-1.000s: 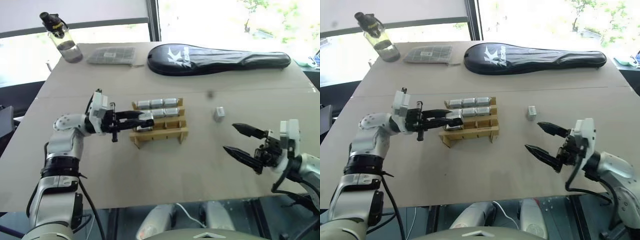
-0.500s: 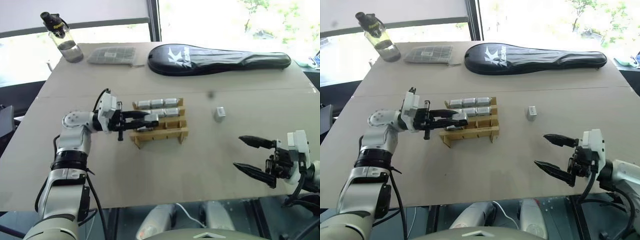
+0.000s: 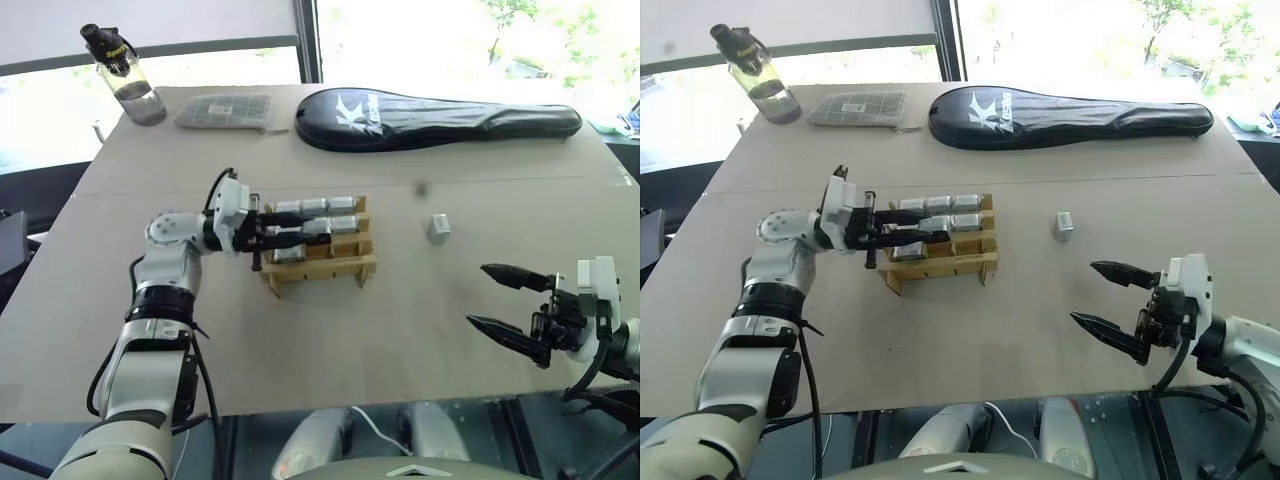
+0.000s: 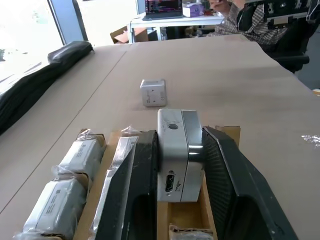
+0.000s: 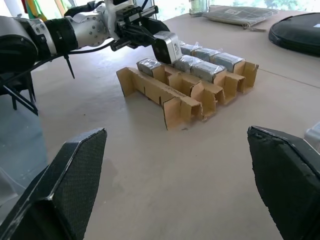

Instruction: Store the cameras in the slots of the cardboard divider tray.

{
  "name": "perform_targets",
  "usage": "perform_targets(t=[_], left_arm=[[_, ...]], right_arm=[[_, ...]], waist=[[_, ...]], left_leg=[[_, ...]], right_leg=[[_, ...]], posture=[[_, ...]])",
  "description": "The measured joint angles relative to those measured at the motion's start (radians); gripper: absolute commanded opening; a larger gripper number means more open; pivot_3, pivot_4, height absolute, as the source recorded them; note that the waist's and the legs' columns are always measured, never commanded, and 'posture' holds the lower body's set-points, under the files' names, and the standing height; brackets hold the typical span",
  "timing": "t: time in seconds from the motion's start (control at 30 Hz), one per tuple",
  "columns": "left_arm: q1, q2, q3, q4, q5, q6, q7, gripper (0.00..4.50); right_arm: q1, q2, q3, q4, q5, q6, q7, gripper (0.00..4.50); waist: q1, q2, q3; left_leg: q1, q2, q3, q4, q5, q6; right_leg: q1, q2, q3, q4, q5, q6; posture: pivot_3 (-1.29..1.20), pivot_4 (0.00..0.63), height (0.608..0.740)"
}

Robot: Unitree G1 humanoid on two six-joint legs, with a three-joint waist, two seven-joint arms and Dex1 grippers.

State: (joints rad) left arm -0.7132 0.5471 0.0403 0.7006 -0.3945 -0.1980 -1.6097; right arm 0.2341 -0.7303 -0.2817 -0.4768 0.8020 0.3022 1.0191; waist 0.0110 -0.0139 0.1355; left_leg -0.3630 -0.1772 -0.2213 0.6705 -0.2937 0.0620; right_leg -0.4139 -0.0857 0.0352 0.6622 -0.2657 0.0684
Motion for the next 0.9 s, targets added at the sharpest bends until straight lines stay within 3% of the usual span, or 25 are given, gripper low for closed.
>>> perform_targets(t=[0.6, 0.83, 0.87, 0.9], left_arm=[[-0.032, 0.035, -0.062, 0.095, 0.041, -0.004, -0.001, 0.73], [-0.033, 0.043, -0.072, 0.074, 0.038, 0.082, 0.0, 0.73], [-0.03, 0.048, -0.086, 0.067, 0.041, 0.092, 0.0, 1.53], [-0.022, 0.051, -0.093, 0.061, 0.041, 0.104, 0.0, 1.85]], right_arm=[[0.024, 0.031, -0.025, -0.037, 0.001, 0.0, -0.036, 4.47], [0.022, 0.032, -0.034, -0.036, 0.0, 0.0, -0.035, 4.47], [0.021, 0.032, -0.034, -0.036, 0.0, 0.0, -0.034, 4.5], [0.021, 0.032, -0.035, -0.036, 0.0, 0.0, -0.034, 4.5]], waist=[[-0.001, -0.001, -0.001], [-0.001, -0.001, -0.001], [-0.002, -0.001, -0.001], [-0.003, -0.001, -0.001]], left_leg=[[0.001, 0.0, 0.0, 0.0, 0.0, 0.0], [0.001, 0.0, 0.0, 0.0, 0.0, 0.0], [0.001, 0.0, 0.0, 0.0, 0.0, 0.0], [0.001, 0.0, 0.0, 0.0, 0.0, 0.0]], right_leg=[[0.0, 0.0, 0.0, 0.001, 0.0, 0.0], [0.0, 0.0, 0.0, 0.001, 0.0, 0.0], [0.0, 0.0, 0.0, 0.001, 0.0, 0.0], [0.0, 0.0, 0.001, 0.001, 0.0, 0.0]], posture=[[0.0, 0.15, 0.74], [0.0, 0.15, 0.74], [0.0, 0.15, 0.74], [0.0, 0.15, 0.74]])
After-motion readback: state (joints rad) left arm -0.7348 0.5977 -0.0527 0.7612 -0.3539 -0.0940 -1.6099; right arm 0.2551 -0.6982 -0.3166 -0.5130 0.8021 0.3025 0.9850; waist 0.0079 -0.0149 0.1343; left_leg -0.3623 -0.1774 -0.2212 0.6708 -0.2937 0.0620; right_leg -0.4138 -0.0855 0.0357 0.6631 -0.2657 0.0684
